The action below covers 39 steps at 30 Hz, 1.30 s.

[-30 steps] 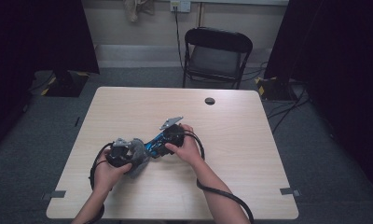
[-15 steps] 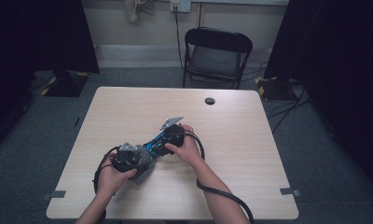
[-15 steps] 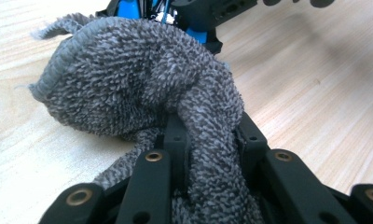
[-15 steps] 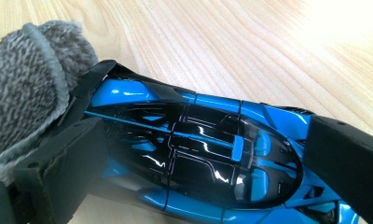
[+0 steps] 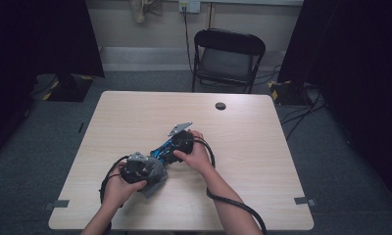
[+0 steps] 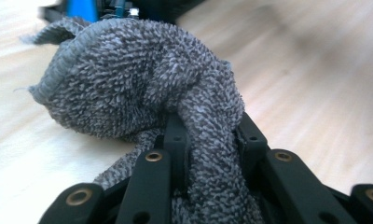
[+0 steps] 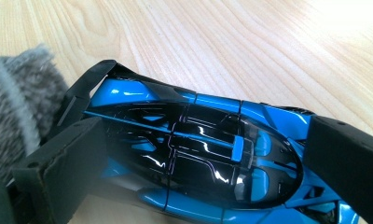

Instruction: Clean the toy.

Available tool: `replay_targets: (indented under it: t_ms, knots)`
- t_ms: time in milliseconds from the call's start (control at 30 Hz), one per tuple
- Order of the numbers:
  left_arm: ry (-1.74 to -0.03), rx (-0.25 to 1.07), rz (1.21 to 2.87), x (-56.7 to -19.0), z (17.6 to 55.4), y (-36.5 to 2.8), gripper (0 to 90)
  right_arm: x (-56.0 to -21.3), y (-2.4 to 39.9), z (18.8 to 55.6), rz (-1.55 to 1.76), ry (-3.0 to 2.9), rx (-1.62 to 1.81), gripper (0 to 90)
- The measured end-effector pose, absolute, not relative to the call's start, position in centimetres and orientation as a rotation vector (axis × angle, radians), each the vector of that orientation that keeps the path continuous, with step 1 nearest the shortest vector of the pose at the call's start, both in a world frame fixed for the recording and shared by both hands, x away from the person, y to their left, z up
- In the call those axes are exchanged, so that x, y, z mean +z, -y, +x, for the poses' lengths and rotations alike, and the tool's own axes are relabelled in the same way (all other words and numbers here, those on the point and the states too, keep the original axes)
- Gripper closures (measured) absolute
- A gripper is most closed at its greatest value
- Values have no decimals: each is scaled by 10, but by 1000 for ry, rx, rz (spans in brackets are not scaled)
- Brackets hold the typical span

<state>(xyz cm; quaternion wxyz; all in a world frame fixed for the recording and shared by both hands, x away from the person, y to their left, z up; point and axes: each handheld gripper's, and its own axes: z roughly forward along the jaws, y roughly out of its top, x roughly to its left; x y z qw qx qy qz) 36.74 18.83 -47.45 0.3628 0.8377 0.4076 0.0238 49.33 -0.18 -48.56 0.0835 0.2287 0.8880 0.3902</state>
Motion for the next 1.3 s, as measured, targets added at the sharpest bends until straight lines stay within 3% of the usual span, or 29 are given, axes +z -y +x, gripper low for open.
replay_targets:
  t_ms: [233,633,867,1000,1300]
  knots:
    - [-957,8,2182,-473,363,-174,714,-486,2,493,681,-2647,1168,0]
    - [-957,104,2147,-456,364,-195,709,-485,2,493,684,-2652,1162,0]
    - [-1057,109,2075,-445,369,-224,715,-486,2,493,687,-2645,1170,0]
    - [-1117,186,2057,-441,374,-242,726,-486,2,493,690,-2645,1171,0]
    - [-1275,265,1989,-459,394,-259,733,-486,2,493,683,-2645,1167,0]
